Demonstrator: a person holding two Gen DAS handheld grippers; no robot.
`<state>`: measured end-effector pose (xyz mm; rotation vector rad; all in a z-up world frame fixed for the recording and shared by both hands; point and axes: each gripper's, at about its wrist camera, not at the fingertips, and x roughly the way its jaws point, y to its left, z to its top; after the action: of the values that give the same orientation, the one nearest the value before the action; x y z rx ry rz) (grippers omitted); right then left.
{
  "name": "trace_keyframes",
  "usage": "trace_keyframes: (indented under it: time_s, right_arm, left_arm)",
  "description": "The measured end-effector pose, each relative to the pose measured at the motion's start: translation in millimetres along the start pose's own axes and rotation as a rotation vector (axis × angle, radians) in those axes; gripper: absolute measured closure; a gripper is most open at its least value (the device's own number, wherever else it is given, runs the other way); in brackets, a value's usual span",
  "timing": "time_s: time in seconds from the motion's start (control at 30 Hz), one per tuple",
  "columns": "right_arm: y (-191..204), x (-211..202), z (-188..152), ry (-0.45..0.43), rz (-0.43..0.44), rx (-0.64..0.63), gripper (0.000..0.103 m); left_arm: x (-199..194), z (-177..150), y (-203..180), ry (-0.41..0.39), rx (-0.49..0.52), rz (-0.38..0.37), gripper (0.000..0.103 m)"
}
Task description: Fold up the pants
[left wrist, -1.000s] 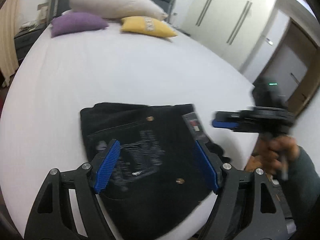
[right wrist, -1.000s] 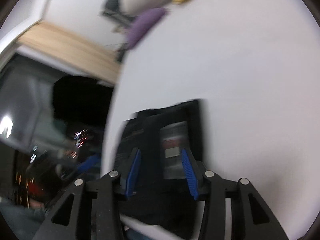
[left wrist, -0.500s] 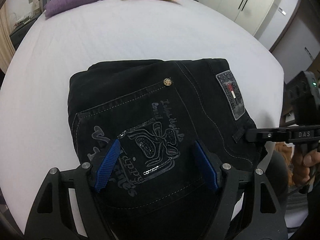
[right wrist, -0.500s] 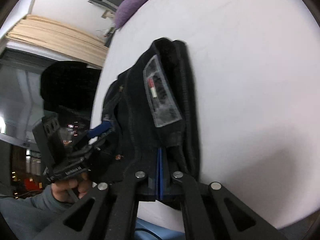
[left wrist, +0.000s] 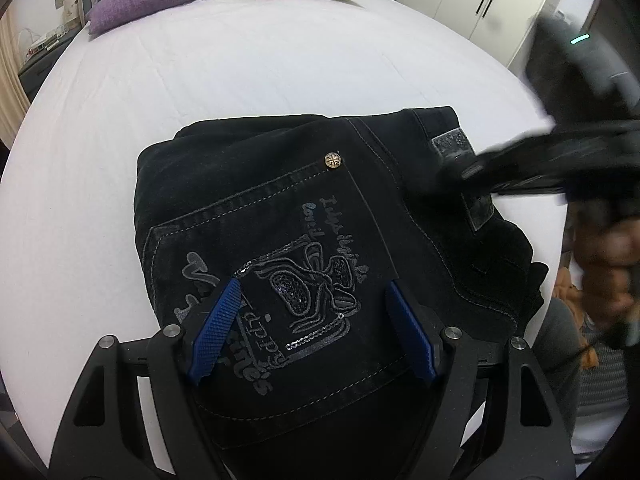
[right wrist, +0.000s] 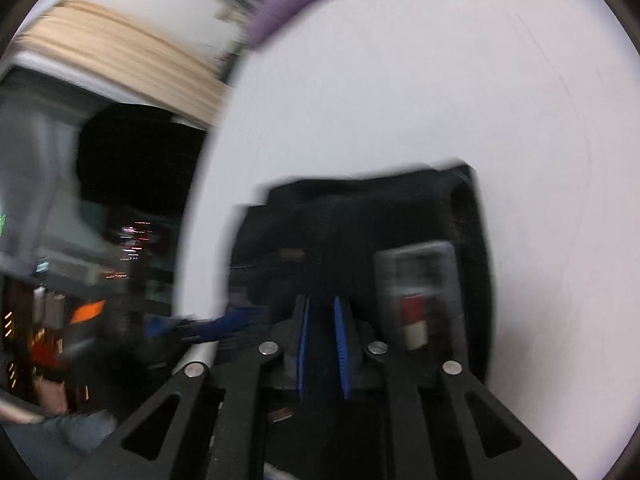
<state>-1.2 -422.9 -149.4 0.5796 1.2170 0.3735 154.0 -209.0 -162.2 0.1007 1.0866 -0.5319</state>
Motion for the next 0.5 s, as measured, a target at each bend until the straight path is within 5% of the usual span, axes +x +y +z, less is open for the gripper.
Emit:
trace_keyframes:
  time_s: [0.03,0.23,0.37,0.5]
  right_arm:
    - [-11.8,9.3,-1.0,0.013,-0.019,0.025,0.103]
    - [-36.1,-6.9,-24.9,-0.061,0.025,0.044,0.103]
    - [-50.2,-10.6,-33.1,-0.084,0.033,0.076,0.103]
    - [-42.0,-6.6,-35.0,-0.094,-0.020,0.041,0.103]
  left_arm:
    - [-8.0,-0.7,-2.1,0.001,0.003,0.000,0.029]
    - [-24.5,-1.6,1.7,-0.031,-0.003,-0.023,0.029]
    - [-38.8,29.4,21.3,-0.089,-0.026,0.018,0.029]
    - [-7.2,48.6,33.0,-0.001,0.018,0.068,0.043]
